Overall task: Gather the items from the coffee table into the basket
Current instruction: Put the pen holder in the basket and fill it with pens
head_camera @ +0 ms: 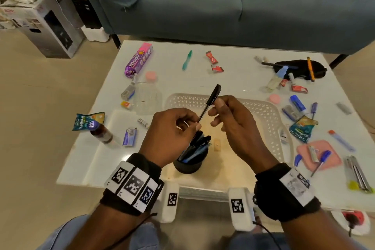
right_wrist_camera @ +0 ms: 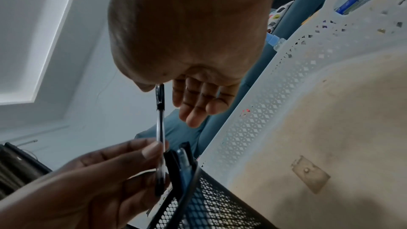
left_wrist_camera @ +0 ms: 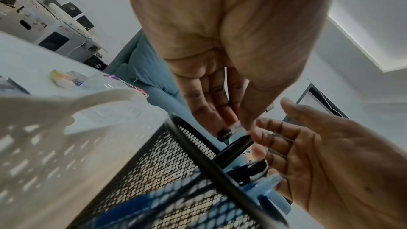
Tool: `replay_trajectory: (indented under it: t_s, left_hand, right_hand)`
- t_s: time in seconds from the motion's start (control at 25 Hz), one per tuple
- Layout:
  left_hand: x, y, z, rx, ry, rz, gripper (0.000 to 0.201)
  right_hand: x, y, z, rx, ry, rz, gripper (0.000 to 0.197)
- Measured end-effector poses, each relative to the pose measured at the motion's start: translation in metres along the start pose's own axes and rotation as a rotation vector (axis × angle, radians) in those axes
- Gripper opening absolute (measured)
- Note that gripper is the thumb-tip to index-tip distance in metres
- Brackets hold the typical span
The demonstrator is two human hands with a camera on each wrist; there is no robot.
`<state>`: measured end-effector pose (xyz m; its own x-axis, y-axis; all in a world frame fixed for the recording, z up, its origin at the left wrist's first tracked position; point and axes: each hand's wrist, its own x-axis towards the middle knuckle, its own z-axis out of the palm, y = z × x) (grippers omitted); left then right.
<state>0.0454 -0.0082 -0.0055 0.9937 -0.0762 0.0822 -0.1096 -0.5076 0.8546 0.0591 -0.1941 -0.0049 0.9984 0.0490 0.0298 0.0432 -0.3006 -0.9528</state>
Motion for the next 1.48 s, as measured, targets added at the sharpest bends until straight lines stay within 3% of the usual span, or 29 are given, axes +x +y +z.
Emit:
replay_trajectory:
  t_s: [0.24, 0.4, 0.56, 0.68, 0.88, 1.04, 1.16, 1.32, 1.48]
  left_hand:
    - [-0.001, 0.001, 0.002, 0.043, -0.037, 0.087, 0.008]
    - [-0.003, 0.004, 0.004, 0.032, -0.045, 0.082, 0.007]
    - [-0.003, 0.003, -0.004, -0.009, -0.048, 0.070, 0.013]
    - [0.000, -0.004, -0.016, 0.010, 0.041, -0.007, 0.014]
    - [0.001, -0.018, -0.022, 0.175, -0.143, -0.190, 0.007]
    - [0.002, -0.017, -0.021, 0.185, -0.128, -0.212, 0.008]
    - [0.003, -0.017, -0.021, 0.167, -0.142, -0.227, 0.008]
    - [0.005, -0.019, -0.023, 0.162, -0.162, -0.239, 0.009]
    - [0.006, -0.021, -0.025, 0.149, -0.180, -0.254, 0.009]
  right_hand:
    - [0.002, -0.005, -0.007, 0.121, 0.160, -0.049, 0.023]
    - [0.000, -0.010, -0.008, 0.104, 0.177, -0.104, 0.020]
    - [0.000, -0.007, -0.007, 0.098, 0.182, -0.061, 0.008]
    - [-0.002, -0.005, -0.005, 0.013, 0.123, -0.081, 0.008]
    - [-0.009, 0.007, 0.004, -0.148, -0.052, -0.100, 0.006]
    - [-0.012, 0.014, 0.006, -0.236, -0.147, -0.053, 0.013]
    - [-0.006, 0.004, -0.001, -0.174, -0.102, -0.004, 0.012]
    - [0.050, -0.031, -0.009, -0.117, -0.060, -0.005, 0.008]
    - [0.167, -0.047, 0.020, -0.261, -0.184, 0.002, 0.020]
